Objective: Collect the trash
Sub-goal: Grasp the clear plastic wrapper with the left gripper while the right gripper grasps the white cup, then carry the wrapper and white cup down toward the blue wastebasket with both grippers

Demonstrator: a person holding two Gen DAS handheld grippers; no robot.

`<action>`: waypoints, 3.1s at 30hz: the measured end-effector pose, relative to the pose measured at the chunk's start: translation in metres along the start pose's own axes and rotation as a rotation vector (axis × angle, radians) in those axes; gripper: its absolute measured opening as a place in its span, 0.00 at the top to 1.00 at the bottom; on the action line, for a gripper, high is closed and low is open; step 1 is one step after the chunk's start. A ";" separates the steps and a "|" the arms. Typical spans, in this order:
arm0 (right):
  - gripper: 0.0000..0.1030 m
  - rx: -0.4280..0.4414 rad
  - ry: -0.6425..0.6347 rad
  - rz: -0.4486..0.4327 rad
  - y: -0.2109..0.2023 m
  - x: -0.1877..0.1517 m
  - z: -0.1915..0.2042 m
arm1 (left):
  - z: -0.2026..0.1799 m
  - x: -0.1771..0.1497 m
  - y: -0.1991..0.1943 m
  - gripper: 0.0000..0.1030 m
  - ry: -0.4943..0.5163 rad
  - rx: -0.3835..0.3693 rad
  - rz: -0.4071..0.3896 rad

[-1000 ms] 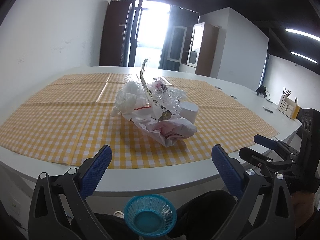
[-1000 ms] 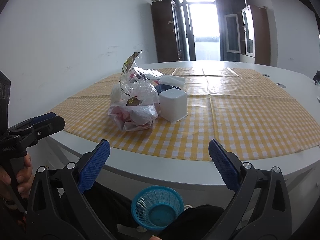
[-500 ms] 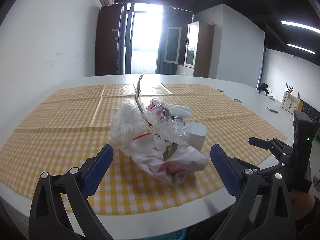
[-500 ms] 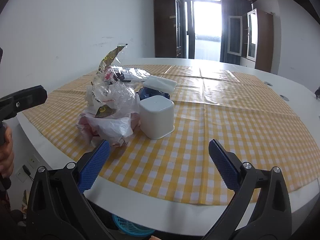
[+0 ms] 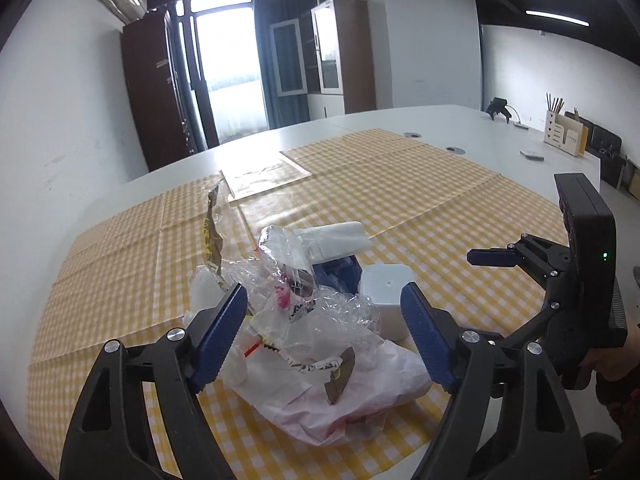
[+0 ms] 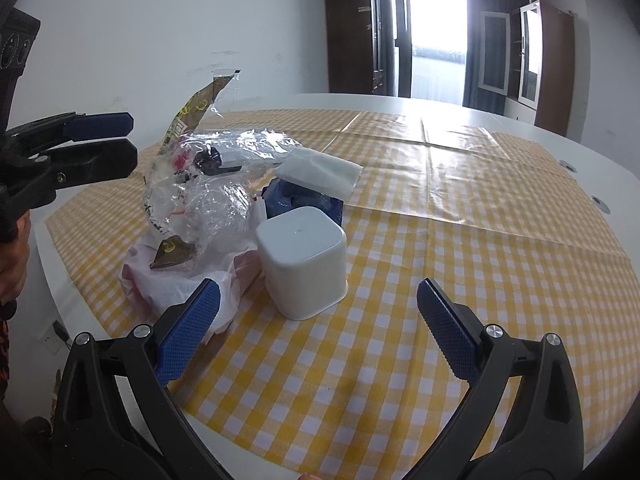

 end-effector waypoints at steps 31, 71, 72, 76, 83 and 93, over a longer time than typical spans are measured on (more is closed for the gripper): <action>0.42 0.074 -0.005 0.052 0.016 0.014 0.007 | 0.027 0.024 -0.005 0.89 -0.175 0.025 -0.050; 0.42 0.125 0.022 0.011 -0.142 -0.159 0.117 | -0.059 -0.198 -0.178 0.89 -0.389 -0.132 -0.063; 0.42 0.125 0.018 0.024 -0.140 -0.164 0.118 | -0.060 -0.205 -0.176 0.89 -0.393 -0.133 -0.051; 0.42 0.121 0.019 0.085 -0.125 -0.189 0.119 | -0.058 -0.232 -0.161 0.89 -0.428 -0.144 0.015; 0.42 0.107 0.033 0.180 -0.091 -0.224 0.117 | -0.059 -0.273 -0.122 0.89 -0.465 -0.150 0.139; 0.42 0.102 0.069 0.344 -0.033 -0.262 0.109 | -0.056 -0.318 -0.059 0.89 -0.519 -0.162 0.300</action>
Point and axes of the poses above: each gripper's, at about its wrist camera, not at the fingertips, and y roughly the way its jaws point, z to its left, x to its top, the point moved 5 cm from there along y, roughly the way its jaws point, and after that the axes turned 1 degree about y, right-handed, at the moved point
